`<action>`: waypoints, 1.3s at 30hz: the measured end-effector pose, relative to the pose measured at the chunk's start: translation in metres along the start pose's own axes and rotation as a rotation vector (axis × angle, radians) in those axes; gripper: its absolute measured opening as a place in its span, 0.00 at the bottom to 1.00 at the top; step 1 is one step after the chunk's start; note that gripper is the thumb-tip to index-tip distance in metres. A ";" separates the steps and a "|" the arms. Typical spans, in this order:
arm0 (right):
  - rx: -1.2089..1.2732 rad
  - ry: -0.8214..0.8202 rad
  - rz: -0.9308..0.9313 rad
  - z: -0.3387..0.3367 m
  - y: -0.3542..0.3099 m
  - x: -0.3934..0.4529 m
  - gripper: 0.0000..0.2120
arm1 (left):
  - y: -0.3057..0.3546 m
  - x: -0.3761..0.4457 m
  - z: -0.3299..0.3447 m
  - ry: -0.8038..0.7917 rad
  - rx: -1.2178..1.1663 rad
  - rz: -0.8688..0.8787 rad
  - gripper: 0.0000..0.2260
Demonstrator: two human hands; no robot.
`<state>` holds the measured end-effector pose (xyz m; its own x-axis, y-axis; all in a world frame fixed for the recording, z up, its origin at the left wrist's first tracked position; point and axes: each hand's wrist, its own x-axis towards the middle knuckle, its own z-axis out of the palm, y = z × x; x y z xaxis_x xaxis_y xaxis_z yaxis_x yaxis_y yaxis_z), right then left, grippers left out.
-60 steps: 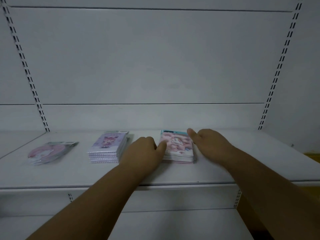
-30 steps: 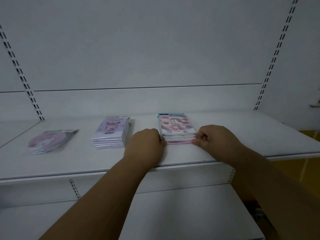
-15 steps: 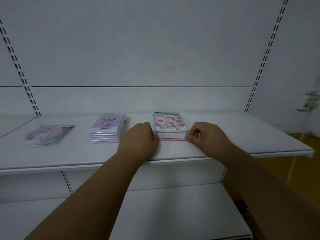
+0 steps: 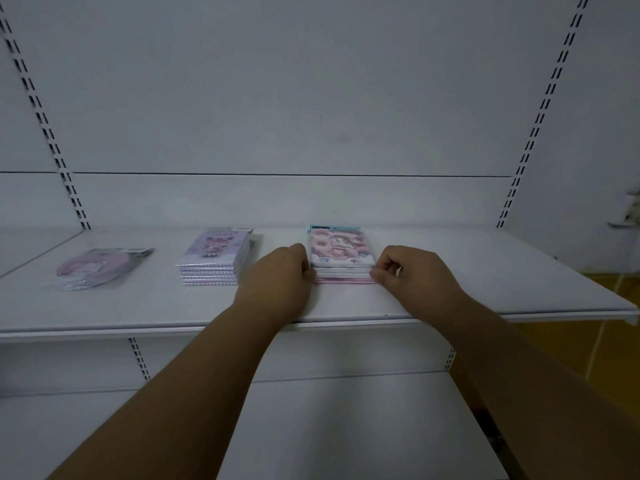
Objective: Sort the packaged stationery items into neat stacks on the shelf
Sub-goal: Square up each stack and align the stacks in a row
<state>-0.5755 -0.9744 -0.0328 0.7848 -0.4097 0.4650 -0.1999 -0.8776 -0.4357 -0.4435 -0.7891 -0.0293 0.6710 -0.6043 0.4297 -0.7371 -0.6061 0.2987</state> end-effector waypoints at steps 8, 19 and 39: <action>0.020 0.008 -0.018 -0.001 -0.001 -0.002 0.06 | -0.001 0.001 0.001 -0.009 -0.006 0.009 0.08; 0.052 -0.016 0.010 0.000 0.001 -0.001 0.08 | -0.002 0.002 0.001 -0.015 -0.029 -0.028 0.09; 0.306 -0.253 0.497 -0.008 -0.014 0.067 0.19 | 0.001 0.065 -0.006 -0.254 -0.341 -0.404 0.18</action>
<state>-0.5246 -0.9917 0.0108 0.7633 -0.6454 -0.0300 -0.4288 -0.4713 -0.7708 -0.4017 -0.8257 0.0044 0.8713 -0.4904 0.0191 -0.3744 -0.6391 0.6718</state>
